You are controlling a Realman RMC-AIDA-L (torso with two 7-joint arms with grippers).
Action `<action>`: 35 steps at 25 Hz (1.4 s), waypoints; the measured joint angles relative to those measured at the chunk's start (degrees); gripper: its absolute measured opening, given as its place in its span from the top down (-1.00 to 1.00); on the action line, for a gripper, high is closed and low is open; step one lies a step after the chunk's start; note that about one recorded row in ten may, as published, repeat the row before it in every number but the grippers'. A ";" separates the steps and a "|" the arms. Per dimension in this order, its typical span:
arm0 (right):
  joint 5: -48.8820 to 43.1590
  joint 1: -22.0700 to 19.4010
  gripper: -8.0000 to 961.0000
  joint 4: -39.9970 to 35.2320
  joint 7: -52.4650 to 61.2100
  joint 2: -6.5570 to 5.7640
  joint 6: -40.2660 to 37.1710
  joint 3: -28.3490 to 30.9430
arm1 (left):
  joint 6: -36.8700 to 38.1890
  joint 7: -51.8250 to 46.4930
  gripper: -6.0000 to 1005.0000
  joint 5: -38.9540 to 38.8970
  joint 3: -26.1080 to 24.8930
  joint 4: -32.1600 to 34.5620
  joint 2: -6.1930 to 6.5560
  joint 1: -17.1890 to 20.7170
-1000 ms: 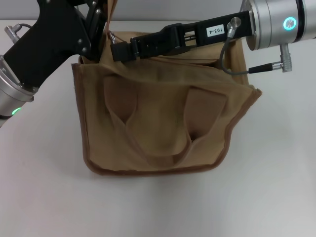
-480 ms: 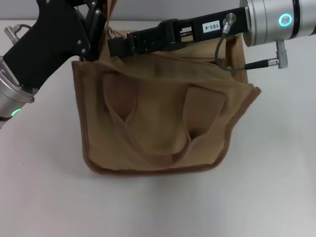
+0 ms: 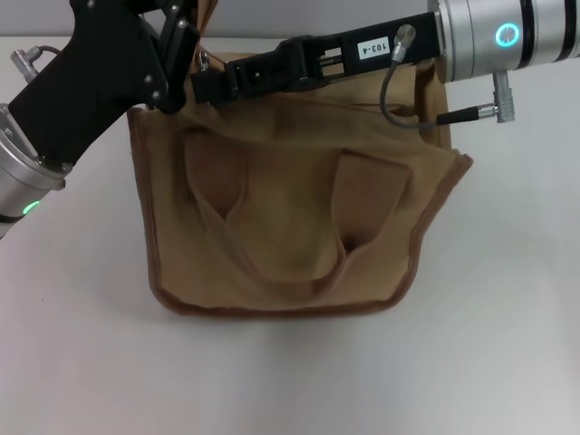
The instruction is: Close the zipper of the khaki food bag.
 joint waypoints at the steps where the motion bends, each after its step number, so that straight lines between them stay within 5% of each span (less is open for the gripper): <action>1: -0.02 0.00 -0.13 0.00 -0.01 0.00 0.15 0.00 | 0.00 0.00 0.98 0.00 0.00 0.00 0.00 0.00; 9: -0.08 0.09 0.13 0.00 -0.02 -0.02 0.44 -0.30 | 0.05 -0.01 0.98 0.00 0.11 -0.28 0.00 -0.45; 14: -0.06 0.27 0.12 -0.09 0.13 -0.02 1.73 -1.72 | -0.21 0.37 0.98 0.00 0.17 -0.79 0.00 -0.70; 28: -0.11 0.15 0.74 -0.43 0.27 -0.02 2.59 -2.21 | 0.04 0.46 0.98 0.00 0.17 -0.79 0.00 -0.60; 35: -0.17 -0.39 0.75 -0.82 0.12 -0.07 2.39 -2.74 | -0.29 0.46 0.98 0.00 -0.34 -0.79 0.00 -0.40</action>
